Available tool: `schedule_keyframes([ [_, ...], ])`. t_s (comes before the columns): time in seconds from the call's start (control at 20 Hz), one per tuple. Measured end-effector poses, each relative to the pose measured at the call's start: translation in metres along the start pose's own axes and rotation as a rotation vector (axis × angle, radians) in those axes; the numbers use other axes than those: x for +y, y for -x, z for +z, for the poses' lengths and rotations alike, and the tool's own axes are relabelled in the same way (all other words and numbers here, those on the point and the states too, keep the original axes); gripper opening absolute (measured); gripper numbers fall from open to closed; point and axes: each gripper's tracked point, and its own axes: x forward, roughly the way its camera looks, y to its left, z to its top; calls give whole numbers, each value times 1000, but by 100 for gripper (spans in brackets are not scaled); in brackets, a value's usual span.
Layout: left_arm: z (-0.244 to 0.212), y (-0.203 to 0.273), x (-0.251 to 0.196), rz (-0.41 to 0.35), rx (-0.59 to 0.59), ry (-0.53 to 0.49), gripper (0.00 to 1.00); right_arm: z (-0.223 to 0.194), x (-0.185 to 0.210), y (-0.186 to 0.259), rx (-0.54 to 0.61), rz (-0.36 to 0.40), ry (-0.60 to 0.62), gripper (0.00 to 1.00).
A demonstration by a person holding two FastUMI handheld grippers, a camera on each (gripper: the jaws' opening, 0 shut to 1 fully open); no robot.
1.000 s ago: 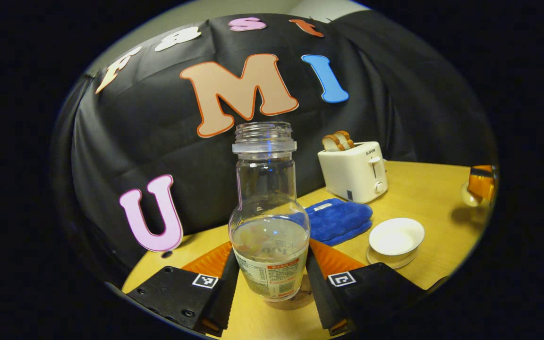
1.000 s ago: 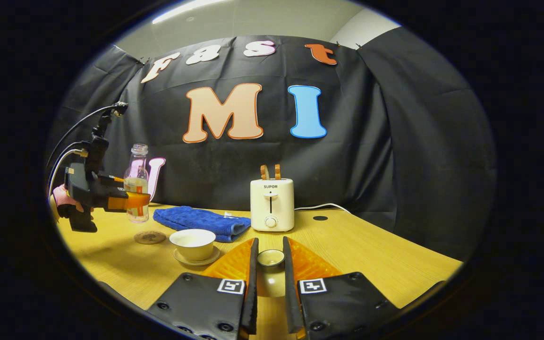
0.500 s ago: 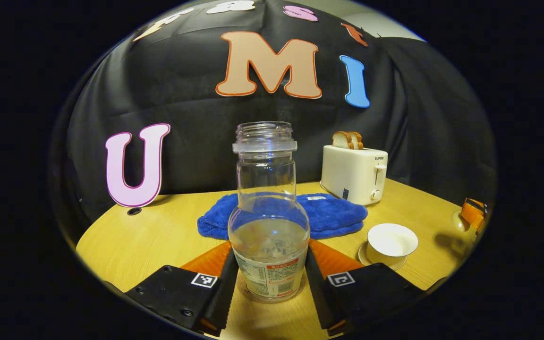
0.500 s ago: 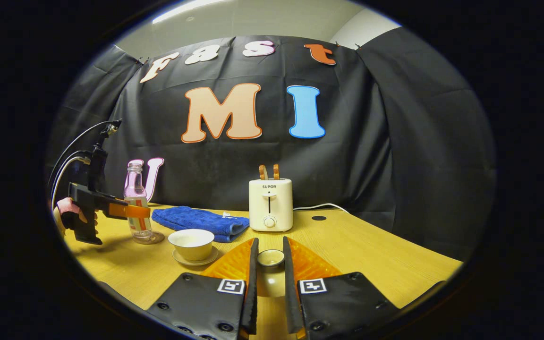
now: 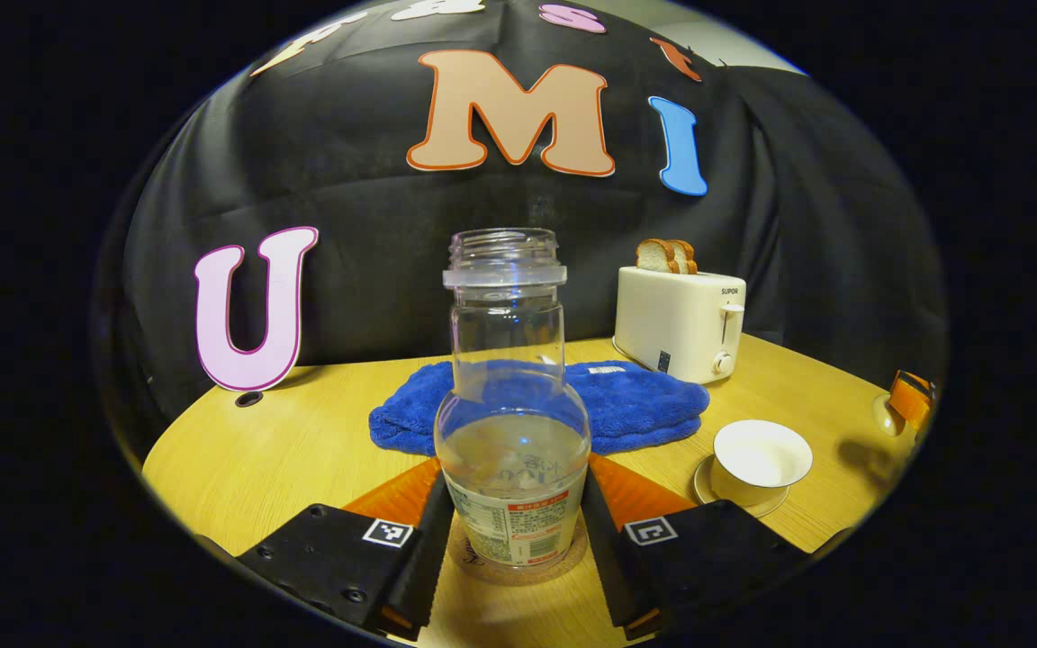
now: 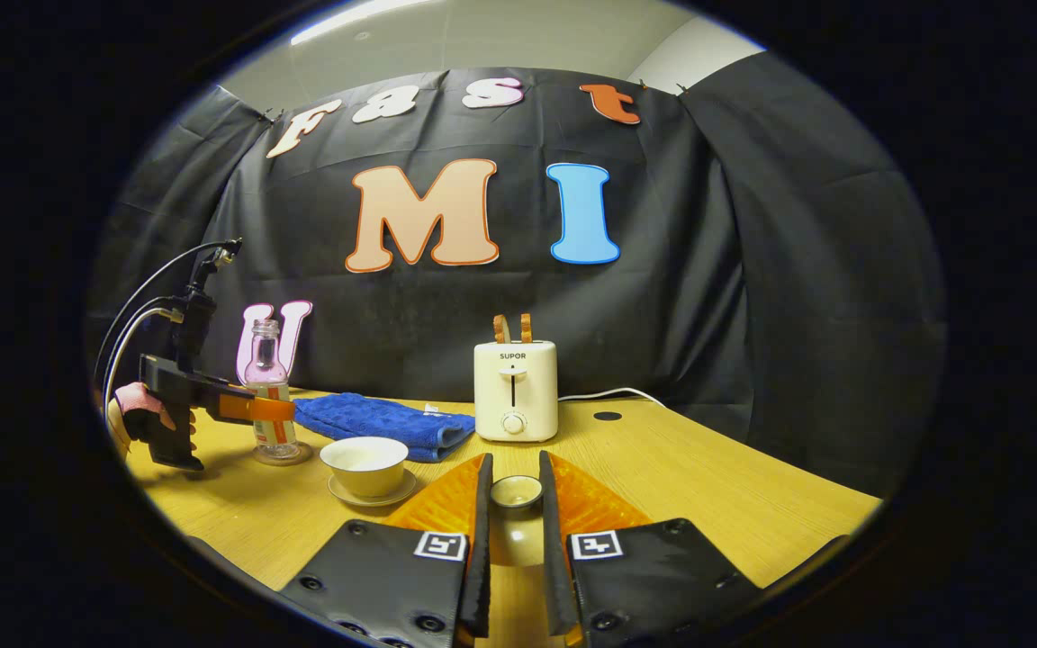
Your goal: Open the teacup lid with one hand, grasp the water bottle and pour water into the teacup with the other hand; after pouring, place the water bottle on the coaster and then close the teacup lid.
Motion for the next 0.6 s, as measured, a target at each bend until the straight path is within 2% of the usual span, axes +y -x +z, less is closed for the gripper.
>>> schedule_keyframes([
  [0.5, 2, 1, -2, -6, -13, 12, 74, 0, 0, 0, -1, 0, 0, 28],
  [0.6, 1, 0, -3, -11, -12, 15, 79, 0, -1, 0, -1, 0, 0, 28],
])
